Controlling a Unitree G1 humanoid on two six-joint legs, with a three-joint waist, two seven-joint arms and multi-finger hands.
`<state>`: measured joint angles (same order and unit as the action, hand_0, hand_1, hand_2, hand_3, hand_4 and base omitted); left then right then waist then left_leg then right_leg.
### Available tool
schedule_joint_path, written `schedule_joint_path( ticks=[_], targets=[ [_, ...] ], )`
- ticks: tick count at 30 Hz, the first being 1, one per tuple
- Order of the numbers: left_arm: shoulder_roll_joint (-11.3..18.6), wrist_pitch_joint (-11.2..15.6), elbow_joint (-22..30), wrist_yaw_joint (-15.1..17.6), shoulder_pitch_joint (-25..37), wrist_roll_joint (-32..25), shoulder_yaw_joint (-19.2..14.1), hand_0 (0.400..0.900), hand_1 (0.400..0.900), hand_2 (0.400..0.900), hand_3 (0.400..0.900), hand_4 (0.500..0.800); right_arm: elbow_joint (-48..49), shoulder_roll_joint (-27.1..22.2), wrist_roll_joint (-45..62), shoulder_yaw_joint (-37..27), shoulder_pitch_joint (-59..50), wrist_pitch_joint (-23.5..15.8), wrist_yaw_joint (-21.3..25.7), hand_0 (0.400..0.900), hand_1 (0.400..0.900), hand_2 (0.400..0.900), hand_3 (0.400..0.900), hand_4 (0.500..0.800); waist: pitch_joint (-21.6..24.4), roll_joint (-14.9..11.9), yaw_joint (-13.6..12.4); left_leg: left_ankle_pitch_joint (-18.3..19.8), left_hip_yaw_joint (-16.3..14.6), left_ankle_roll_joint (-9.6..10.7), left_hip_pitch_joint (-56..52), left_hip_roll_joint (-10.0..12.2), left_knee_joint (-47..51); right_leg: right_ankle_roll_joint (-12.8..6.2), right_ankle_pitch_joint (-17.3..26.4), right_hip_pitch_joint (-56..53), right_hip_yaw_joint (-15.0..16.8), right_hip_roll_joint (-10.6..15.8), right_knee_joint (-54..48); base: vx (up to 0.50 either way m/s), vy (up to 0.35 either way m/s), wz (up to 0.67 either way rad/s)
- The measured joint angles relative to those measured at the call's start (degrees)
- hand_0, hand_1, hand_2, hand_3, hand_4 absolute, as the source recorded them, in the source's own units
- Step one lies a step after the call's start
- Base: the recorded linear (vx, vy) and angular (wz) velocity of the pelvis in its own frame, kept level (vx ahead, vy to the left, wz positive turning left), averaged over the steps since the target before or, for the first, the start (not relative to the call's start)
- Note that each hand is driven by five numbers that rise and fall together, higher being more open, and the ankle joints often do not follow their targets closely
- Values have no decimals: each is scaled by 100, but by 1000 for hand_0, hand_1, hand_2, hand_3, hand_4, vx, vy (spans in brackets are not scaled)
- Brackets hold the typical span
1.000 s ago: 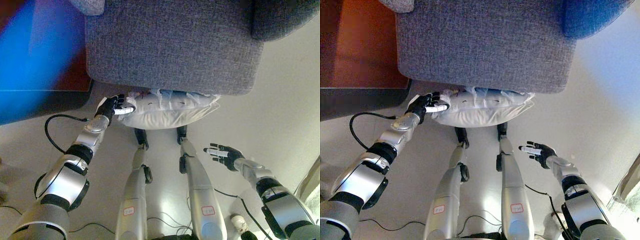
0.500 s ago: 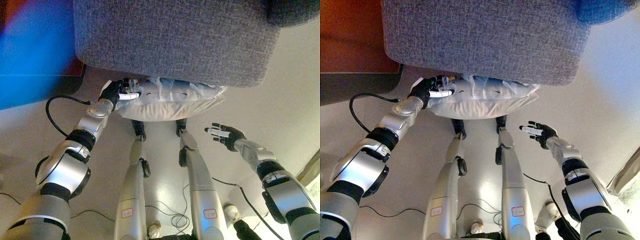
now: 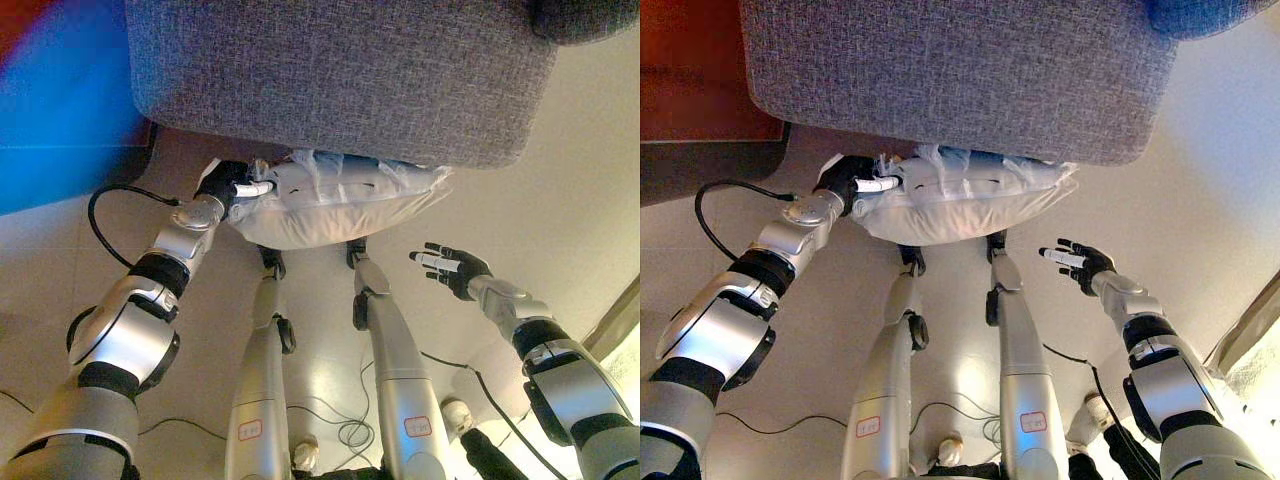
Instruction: Pick up the pillow and put it on the sofa.
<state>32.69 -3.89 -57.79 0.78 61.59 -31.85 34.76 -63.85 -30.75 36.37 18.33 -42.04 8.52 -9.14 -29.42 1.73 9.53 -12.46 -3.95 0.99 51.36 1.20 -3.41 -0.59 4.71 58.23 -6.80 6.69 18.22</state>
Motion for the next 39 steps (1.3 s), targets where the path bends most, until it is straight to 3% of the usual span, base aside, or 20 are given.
schedule_joint_path(
  ticks=[19, 32, 39],
  targets=[
    [-36, -123, 28, -61, -107, 15, 48, 400, 400, 400, 400, 500, 35, 56, 119, 1, 93, -11, 3, 900, 900, 900, 900, 800, -16, -35, 21, -28, 4, 30, -501, -11, 18, 15, -26, -457, -4, 18, 94, 6, -1, 0],
    [-300, -114, 103, -562, -1312, 290, 79, 400, 400, 400, 400, 500, -182, 567, 92, -58, 1037, -34, -38, 900, 900, 900, 900, 800, -19, -47, -32, 85, -68, 9, -2521, 7, 367, -69, -176, -2453, -35, -16, -216, 62, 27, -4],
    [-346, -83, 190, -761, -2204, 667, -129, 400, 400, 400, 400, 500, -370, 768, -420, -449, 1739, -55, -154, 900, 900, 900, 900, 800, 46, 0, -80, 269, -209, -57, -3822, 27, 631, -191, -175, -3858, -18, -35, -743, 126, 54, -7]
  ],
)
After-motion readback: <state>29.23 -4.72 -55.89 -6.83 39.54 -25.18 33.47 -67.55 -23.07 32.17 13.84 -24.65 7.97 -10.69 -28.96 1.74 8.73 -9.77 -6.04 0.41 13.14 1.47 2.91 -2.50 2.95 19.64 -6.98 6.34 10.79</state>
